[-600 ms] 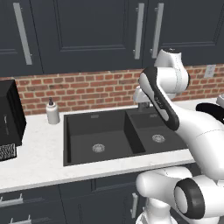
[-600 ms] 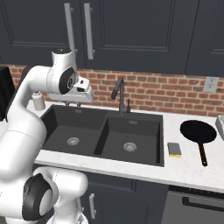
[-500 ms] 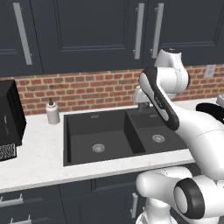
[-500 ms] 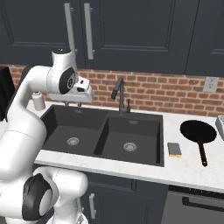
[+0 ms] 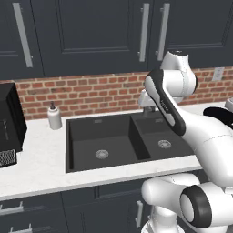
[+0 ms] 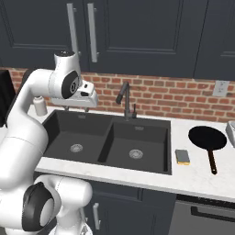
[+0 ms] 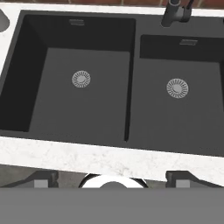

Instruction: Pick the pan and sponge and place them into the sink. Then turn on the water.

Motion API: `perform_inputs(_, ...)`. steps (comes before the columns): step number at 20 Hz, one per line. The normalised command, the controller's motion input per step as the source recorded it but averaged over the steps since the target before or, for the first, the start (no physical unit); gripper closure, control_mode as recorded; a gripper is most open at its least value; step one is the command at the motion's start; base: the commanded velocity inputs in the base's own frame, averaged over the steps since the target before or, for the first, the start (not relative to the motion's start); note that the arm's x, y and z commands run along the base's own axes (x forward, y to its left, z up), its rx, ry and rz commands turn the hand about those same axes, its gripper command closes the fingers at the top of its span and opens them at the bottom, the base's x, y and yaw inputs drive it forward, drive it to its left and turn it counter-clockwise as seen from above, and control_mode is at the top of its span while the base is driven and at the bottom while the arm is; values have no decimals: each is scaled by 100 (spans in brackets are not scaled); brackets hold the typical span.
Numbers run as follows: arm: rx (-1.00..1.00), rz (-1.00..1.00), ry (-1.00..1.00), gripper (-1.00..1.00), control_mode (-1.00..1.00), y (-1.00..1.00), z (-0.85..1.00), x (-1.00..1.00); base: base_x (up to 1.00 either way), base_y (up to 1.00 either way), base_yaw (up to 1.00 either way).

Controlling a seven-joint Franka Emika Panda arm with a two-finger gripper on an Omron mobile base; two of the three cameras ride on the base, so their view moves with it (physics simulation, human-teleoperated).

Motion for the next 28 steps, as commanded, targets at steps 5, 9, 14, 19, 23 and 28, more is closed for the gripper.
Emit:
perform_inputs(5,0,0,0,-100,100,0,0,0,0,-36,0)
perform_inputs(9,0,0,0,-100,100,0,0,0,-1,-46,0)
perform_inputs(14,0,0,0,-100,100,0,0,0,-2,-47,0)
perform_inputs(19,0,0,0,-100,100,0,0,0,0,-42,0)
perform_inputs(23,0,0,0,-100,100,0,0,0,0,-41,0)
perform_inputs(28,0,0,0,-100,100,0,0,0,0,-41,0)
